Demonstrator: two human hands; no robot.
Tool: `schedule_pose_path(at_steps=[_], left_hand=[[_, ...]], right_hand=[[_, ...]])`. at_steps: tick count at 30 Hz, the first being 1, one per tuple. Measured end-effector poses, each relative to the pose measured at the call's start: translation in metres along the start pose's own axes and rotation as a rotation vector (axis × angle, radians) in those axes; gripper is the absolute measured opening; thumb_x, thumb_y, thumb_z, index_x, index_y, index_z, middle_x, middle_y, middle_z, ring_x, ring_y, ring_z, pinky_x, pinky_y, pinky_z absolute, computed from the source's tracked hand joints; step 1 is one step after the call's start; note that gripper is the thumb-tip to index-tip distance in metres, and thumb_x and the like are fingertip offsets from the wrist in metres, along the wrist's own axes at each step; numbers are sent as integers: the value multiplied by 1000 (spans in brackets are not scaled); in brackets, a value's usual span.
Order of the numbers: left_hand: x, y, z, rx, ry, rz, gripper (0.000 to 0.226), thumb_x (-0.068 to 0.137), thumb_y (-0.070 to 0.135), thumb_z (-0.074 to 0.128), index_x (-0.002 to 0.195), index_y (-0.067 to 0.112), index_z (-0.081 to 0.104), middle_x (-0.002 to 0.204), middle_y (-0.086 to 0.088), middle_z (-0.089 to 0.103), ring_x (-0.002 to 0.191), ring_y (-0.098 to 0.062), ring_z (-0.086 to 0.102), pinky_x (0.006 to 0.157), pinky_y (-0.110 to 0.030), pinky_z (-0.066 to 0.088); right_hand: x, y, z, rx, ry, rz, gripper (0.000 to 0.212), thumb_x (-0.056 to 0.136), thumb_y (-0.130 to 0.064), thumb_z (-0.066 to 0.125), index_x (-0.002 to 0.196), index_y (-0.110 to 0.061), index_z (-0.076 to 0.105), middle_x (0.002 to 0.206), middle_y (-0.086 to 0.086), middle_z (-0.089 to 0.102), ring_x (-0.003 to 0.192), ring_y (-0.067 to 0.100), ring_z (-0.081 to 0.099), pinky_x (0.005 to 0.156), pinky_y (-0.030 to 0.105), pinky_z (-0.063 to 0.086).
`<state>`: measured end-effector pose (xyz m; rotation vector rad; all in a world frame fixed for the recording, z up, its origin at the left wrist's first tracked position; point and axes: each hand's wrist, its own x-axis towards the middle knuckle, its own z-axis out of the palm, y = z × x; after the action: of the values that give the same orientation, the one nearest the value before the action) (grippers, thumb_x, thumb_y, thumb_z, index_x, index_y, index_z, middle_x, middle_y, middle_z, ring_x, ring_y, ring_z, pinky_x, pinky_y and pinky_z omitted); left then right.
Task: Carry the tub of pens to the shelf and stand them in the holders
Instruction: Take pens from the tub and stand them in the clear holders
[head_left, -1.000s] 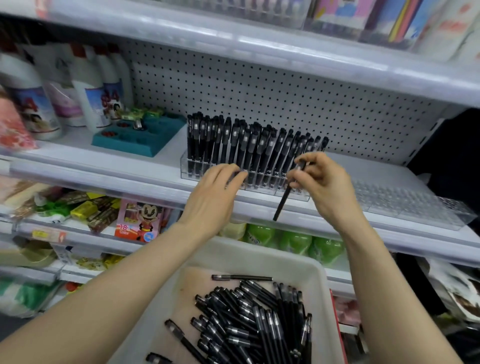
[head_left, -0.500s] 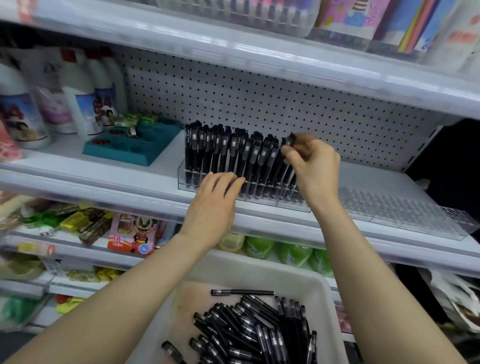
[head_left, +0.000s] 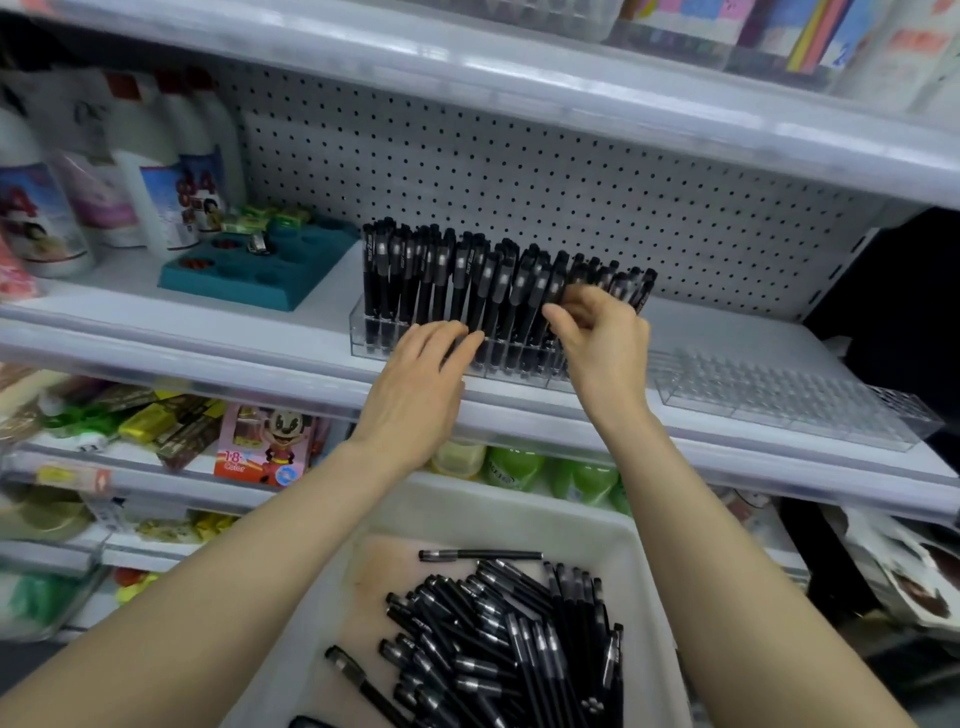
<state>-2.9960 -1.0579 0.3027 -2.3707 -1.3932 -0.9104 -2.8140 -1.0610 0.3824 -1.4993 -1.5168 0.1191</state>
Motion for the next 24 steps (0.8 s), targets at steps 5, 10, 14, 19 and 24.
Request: schedule_pose_path(at_steps=[5, 10, 14, 19, 24], left_hand=[[-39, 10, -8, -92, -5, 19, 49, 84, -1, 65, 132, 7, 56, 128, -12, 55, 119, -29, 47, 94, -42, 49], [-95, 12, 2, -65, -114, 39, 38, 83, 9, 70, 120, 13, 64, 116, -5, 62, 104, -25, 57, 82, -40, 54], [-119, 2, 16, 20, -217, -31, 49, 86, 13, 65, 134, 13, 56, 130, -9, 57, 118, -31, 52, 97, -46, 47], [-120, -2, 22, 77, -285, -101, 60, 86, 9, 65, 143, 18, 46, 137, -7, 52, 125, -30, 46, 107, -44, 38], [-119, 0, 21, 89, -291, -106, 60, 87, 10, 64, 143, 19, 46, 136, -6, 53, 125, -28, 46, 109, -41, 37]], right_hand=[[-42, 11, -11, 20, 6, 18, 16, 91, -22, 68, 106, -17, 72, 91, -8, 72, 85, 5, 67, 85, 26, 56], [-118, 42, 7, -48, -238, 25, 8, 89, -25, 69, 92, -22, 75, 78, -10, 73, 72, 5, 66, 76, 26, 54], [-160, 63, 35, -192, -556, -64, 10, 91, -20, 65, 93, -22, 75, 85, -6, 74, 79, 13, 66, 78, 32, 52], [-173, 62, 53, -611, -842, -281, 29, 82, 5, 57, 100, -15, 66, 95, 10, 71, 91, 32, 67, 67, 35, 47], [-175, 57, 54, -729, -930, -322, 35, 75, 12, 60, 101, -10, 66, 102, 13, 70, 97, 32, 66, 76, 39, 50]])
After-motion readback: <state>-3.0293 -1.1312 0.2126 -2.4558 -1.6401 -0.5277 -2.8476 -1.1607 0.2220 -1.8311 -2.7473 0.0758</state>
